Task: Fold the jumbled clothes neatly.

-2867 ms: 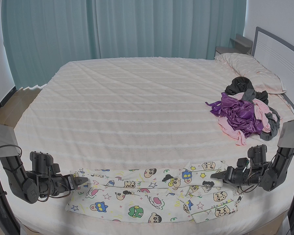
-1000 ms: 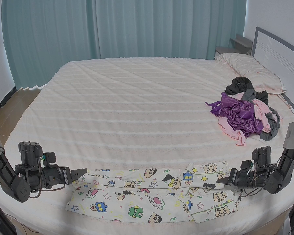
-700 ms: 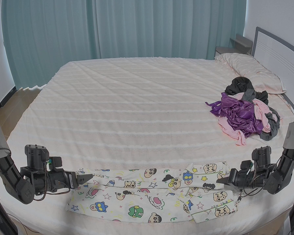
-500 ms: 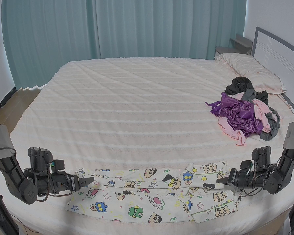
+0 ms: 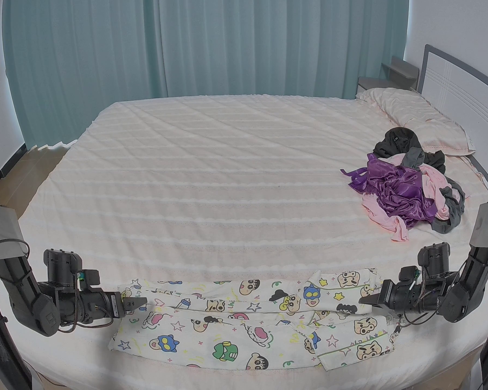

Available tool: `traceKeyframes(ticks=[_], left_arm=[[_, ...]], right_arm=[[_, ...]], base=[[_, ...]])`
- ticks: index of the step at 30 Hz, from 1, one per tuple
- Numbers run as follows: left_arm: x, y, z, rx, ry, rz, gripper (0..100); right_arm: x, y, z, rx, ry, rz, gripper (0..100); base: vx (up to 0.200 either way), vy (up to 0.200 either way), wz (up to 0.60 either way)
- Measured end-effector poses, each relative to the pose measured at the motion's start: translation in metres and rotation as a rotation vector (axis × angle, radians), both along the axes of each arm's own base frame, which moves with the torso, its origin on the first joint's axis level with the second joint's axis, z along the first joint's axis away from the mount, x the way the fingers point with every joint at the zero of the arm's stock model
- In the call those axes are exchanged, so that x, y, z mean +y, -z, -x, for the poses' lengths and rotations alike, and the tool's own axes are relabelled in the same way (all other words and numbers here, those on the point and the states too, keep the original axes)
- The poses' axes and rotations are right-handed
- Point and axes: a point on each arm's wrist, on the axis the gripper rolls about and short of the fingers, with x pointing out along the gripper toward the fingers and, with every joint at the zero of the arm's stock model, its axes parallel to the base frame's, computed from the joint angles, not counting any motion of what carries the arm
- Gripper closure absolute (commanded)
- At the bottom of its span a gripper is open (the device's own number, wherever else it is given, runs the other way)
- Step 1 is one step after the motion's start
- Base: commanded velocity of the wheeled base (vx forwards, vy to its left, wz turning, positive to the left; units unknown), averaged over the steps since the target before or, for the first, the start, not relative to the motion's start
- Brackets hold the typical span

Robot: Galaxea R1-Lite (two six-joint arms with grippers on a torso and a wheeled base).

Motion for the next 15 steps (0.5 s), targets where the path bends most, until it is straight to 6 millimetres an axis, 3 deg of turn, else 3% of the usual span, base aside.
traceKeyframes(ticks=[8, 15], left_arm=[[0.015, -0.012, 0.000, -0.004, -0.077, 0.189, 0], [0.017, -0.012, -0.008, -0.006, -0.085, 0.217, 0]], right_arm=[[0.000, 0.000, 0.000, 0.000, 0.001, 0.000, 100], [0.000, 0.000, 0.000, 0.002, 0.001, 0.000, 100]], base=[[0.000, 0.000, 0.00], [0.000, 0.000, 0.00]])
